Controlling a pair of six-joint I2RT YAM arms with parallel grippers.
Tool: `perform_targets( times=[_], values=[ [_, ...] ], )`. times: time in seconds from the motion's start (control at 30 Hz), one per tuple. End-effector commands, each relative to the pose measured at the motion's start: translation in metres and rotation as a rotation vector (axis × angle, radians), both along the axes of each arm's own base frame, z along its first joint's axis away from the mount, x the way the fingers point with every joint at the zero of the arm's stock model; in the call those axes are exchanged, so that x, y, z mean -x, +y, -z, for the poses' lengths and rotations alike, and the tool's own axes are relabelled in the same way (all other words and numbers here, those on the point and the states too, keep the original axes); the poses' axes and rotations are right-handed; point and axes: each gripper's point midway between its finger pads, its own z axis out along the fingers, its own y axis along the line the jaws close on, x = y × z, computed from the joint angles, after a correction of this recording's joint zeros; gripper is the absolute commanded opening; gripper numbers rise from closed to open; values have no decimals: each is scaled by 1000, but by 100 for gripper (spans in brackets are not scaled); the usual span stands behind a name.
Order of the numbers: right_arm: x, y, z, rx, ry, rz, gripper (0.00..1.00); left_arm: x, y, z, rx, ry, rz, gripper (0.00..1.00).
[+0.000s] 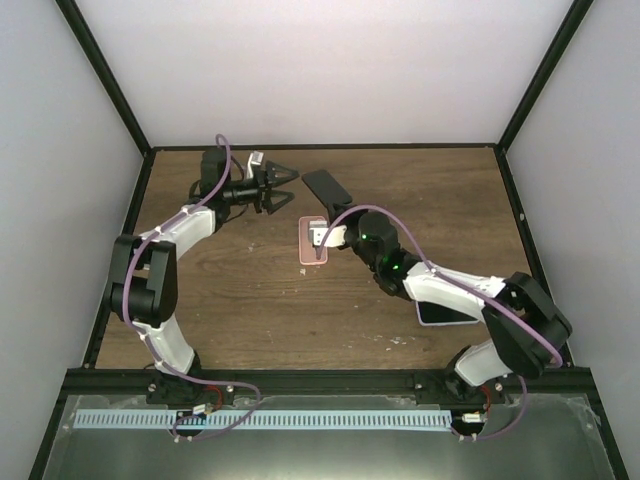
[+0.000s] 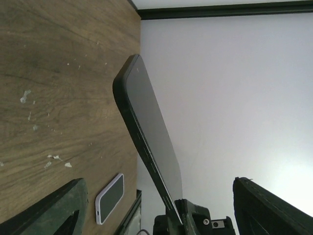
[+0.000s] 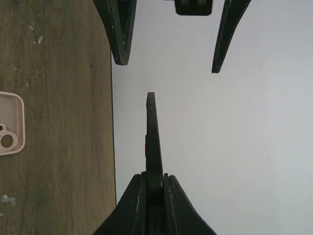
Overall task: Take the phone out of the phone case
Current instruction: Place the phone at the center of the board.
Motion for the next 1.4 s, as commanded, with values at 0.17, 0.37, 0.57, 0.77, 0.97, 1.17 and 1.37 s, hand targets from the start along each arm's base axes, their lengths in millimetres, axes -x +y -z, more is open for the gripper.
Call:
perform_targets(
  times=[0.17, 0.37, 0.57, 0.77, 0.97, 1.17, 1.37],
  values=[
    [3, 25, -54, -54, -198, -11, 1, 9, -18, -15, 43, 20, 15, 73],
    [1, 39, -63, -78, -218, -41, 1, 6, -31, -13, 39, 35, 7, 62],
    [1, 43, -60, -60, -254, -51, 1, -6, -28, -13, 50, 49, -25, 35],
    [8, 42, -60, -44, -291, -75, 1, -15, -23, -13, 50, 40, -69, 17],
    [10, 39, -50, -54, -191, -76, 48, -25, -9, -18, 30, 21, -79, 0],
    [18, 28, -7, -43, 137, -95, 88, -29, 11, -29, -55, -129, -55, 0],
    [29, 26, -20, -240, 698, -160, 96, -15, 15, -47, -70, -349, 95, 0]
  ],
)
